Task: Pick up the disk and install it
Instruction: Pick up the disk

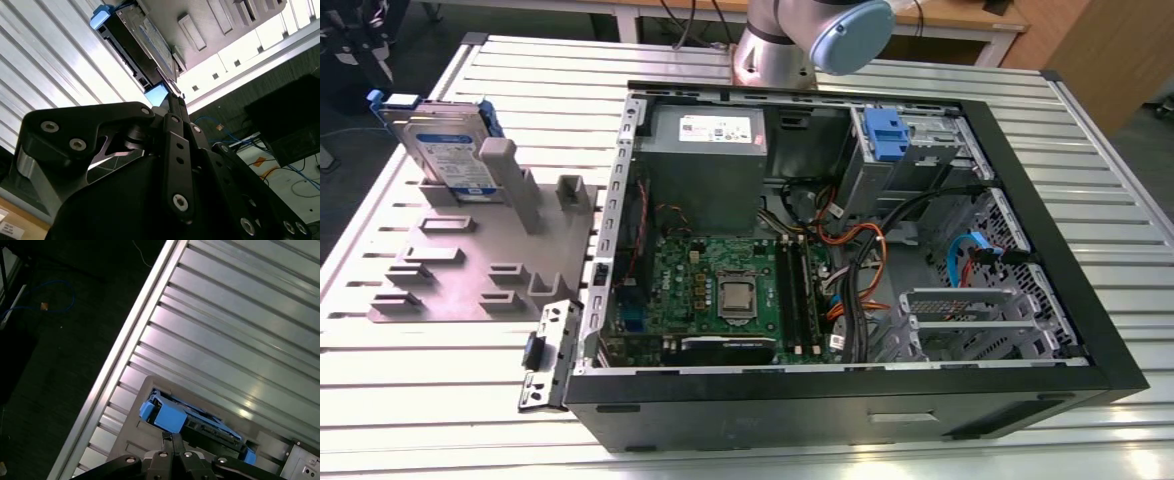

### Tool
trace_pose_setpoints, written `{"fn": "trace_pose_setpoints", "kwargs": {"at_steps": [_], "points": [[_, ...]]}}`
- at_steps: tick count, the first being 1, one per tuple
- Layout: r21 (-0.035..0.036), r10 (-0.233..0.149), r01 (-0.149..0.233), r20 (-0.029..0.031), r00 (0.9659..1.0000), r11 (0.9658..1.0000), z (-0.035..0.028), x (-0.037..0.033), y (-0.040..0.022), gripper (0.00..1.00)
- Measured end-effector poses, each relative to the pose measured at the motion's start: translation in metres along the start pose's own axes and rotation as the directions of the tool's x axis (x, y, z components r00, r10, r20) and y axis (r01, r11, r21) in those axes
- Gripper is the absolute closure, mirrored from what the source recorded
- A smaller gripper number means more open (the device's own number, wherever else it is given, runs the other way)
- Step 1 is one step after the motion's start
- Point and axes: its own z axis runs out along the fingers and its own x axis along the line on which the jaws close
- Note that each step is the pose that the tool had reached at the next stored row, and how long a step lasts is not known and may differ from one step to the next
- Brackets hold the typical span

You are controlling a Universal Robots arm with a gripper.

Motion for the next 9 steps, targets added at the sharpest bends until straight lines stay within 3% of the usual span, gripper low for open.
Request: {"fn": "trace_pose_setpoints", "kwargs": {"at_steps": [9], "points": [[-0.0004, -0.052, 0.052, -0.0022, 0.9987, 0.9987, 0.0000, 0.0000, 0.0000, 0.89]]}}
